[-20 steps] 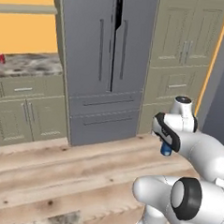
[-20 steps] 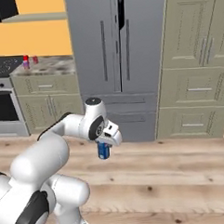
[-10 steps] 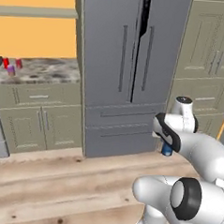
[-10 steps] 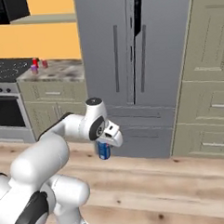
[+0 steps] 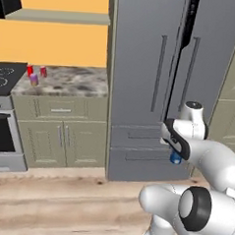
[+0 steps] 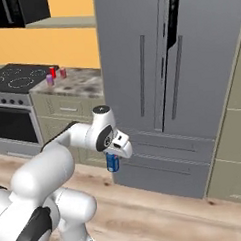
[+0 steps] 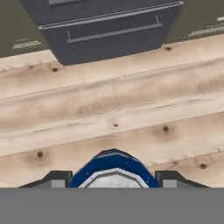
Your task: Four empty soda cans are scattered around the kitchen. Gather all the cans and cluster them next to the stove for recycling.
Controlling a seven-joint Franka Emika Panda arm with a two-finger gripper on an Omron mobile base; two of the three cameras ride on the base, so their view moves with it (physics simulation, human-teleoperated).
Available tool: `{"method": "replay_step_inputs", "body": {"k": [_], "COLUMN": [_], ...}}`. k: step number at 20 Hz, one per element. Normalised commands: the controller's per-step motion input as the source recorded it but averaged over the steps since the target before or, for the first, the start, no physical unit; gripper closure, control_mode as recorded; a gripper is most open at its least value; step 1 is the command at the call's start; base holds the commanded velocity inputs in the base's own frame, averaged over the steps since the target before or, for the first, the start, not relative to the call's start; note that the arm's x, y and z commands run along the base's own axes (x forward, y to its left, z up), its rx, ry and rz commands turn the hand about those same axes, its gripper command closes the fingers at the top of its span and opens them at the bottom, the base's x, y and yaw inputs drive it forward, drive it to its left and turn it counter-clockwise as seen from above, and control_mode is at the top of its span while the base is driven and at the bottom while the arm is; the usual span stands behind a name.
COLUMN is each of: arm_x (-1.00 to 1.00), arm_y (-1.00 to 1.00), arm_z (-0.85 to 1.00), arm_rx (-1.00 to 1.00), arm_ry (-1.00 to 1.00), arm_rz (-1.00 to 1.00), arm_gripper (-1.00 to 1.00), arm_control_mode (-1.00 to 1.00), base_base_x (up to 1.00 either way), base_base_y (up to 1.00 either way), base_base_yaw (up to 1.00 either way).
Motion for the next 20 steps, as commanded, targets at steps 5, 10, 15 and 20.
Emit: {"method": "replay_step_inputs", "body": {"k": [5, 10, 15, 20], "arm_x": [0.0, 0.0, 0.0, 0.0], "arm_y": [0.0, 0.0, 0.0, 0.0], "arm_z": [0.0, 0.0, 0.0, 0.0], "arm_rx": [0.0, 0.0, 0.0, 0.0], "arm_ry": [0.0, 0.0, 0.0, 0.0], "arm_rz": [0.0, 0.0, 0.0, 0.0], "arm_gripper": [1.0, 1.0, 1.0, 1.0], "arm_control_mode": [1.0, 1.0, 1.0, 1.0], "base_base_x": [0.75, 0.6, 0.29, 0.37], "base_base_y": [0.05, 0.43, 0.66, 0.64], "base_base_yaw": [0.17, 0.0, 0.0, 0.0]}}
